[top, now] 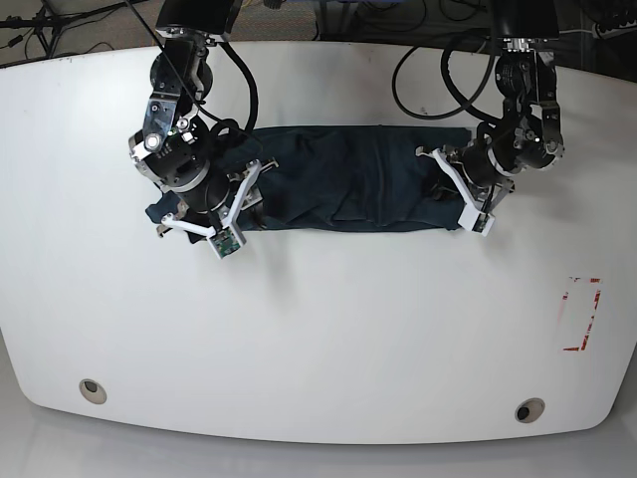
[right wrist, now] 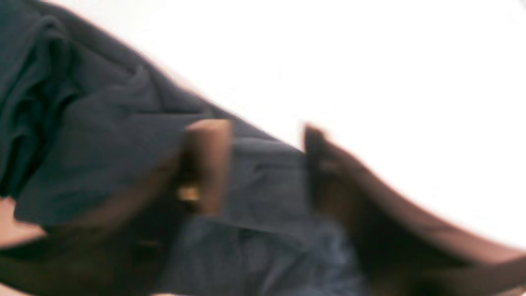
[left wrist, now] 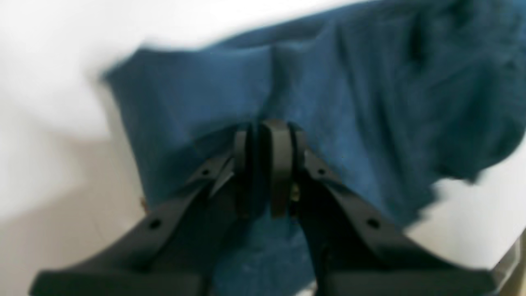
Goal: Fold the T-shirt properly
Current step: 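Fold the strip end held by the left gripper toward the right gripper, then grasp the opposite strip end with the right gripper and lift it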
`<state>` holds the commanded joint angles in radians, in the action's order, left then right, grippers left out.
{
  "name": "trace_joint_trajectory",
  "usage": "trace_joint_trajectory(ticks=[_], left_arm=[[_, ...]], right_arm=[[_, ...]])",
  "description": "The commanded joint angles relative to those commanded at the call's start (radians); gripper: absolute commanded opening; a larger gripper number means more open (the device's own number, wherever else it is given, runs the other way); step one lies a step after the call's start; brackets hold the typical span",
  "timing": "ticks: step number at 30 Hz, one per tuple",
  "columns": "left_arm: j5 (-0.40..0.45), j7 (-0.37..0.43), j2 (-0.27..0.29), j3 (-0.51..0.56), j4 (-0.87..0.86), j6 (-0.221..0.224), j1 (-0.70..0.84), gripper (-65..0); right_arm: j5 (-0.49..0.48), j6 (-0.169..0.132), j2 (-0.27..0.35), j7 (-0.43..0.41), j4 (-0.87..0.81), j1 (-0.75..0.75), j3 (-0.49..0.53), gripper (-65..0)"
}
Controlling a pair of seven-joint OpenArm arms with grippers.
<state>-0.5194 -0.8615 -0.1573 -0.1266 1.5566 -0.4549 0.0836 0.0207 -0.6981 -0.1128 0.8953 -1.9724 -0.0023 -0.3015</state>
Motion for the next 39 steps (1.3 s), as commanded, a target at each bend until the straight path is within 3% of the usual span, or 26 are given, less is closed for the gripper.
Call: trace_joint_trajectory(ticks=[4,12,19,28,39], left_arm=[[0.012,0.032,-0.012,0.002,-0.051,0.000,0.000,-59.4],[0.012,0.041,-0.014,0.003,-0.117,0.000,-0.008,-59.3],[0.012,0.038,-0.015,0.003,-0.124,0.000,-0.026,-59.3],[0.012,0.038,-0.028,0.005,-0.124,0.000,-0.028,-59.3],[0.012,0.037,-0.029,0.005,-0.124,0.000,-0.026,-59.3]], right_arm=[[-0.107,0.000,-0.011,0.041,0.006,0.044,-0.124,-10.6],[-0.391,0.000,0.066,0.238,0.084,0.129,-0.396,-10.5],[-0.551,0.000,0.178,0.278,0.256,0.132,-0.545,-10.5],[-0.674,0.000,0.288,0.275,0.516,0.091,-0.585,-10.6],[-0.694,0.000,0.270,0.272,0.555,0.061,-0.554,-10.6]])
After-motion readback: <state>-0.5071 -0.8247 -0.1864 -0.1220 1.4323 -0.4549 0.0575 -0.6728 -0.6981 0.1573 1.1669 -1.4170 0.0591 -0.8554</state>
